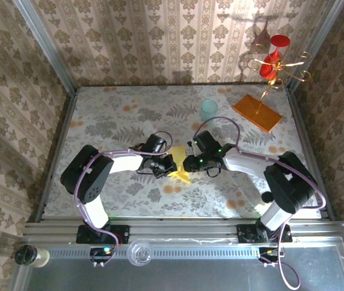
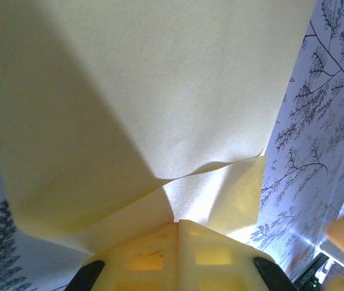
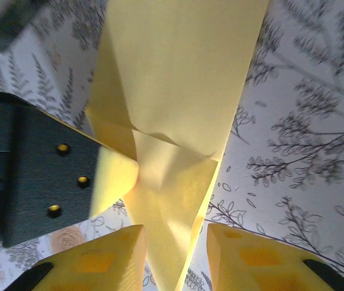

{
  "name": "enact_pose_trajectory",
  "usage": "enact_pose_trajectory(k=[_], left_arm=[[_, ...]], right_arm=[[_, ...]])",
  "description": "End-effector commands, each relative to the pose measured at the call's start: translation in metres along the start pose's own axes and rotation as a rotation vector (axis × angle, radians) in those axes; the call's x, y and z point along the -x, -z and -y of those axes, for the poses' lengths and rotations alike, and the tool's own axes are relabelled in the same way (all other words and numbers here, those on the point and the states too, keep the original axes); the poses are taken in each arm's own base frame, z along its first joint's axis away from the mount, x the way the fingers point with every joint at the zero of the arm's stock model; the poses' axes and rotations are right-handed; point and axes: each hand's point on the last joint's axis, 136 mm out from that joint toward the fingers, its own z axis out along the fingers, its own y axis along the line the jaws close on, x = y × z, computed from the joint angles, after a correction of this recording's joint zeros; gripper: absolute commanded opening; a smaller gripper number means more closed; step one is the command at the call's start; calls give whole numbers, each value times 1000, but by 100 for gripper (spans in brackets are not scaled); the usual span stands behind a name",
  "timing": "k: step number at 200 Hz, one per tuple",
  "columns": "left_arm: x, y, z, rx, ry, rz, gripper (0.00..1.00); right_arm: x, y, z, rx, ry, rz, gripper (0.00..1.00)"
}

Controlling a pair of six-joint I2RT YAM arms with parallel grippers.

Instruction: Fold a paper plane with a square sheet of paper (pick it up from the middle)

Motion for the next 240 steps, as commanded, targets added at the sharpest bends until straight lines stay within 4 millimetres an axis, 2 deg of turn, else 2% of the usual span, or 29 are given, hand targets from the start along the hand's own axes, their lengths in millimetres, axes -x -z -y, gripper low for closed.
enact_pose_trajectory(k=[1,35,61,94,166,240], left_arm=[[-11,-9,-43,136,70,-21,7],[-12,-9,-43,134,66,-23,7],[-11,-9,-43,133,64,-23,7],[-11,-9,-42,133,63,-24,7],[-11,-10,-43,137,62,-33,7],[-12,-10,-44,138,64,-39,7]], right_arm=[[-9,12,4,-17,-30,-13,35],[-21,11,-12,61,-28,-70,27],[-31,0,-24,97,-21,-120,17],[-36,-16,-33,118,-41,-159,10],[-41,-36,-41,148,-69,-199,6],[-41,-46,-33,112,-83,-207,6]])
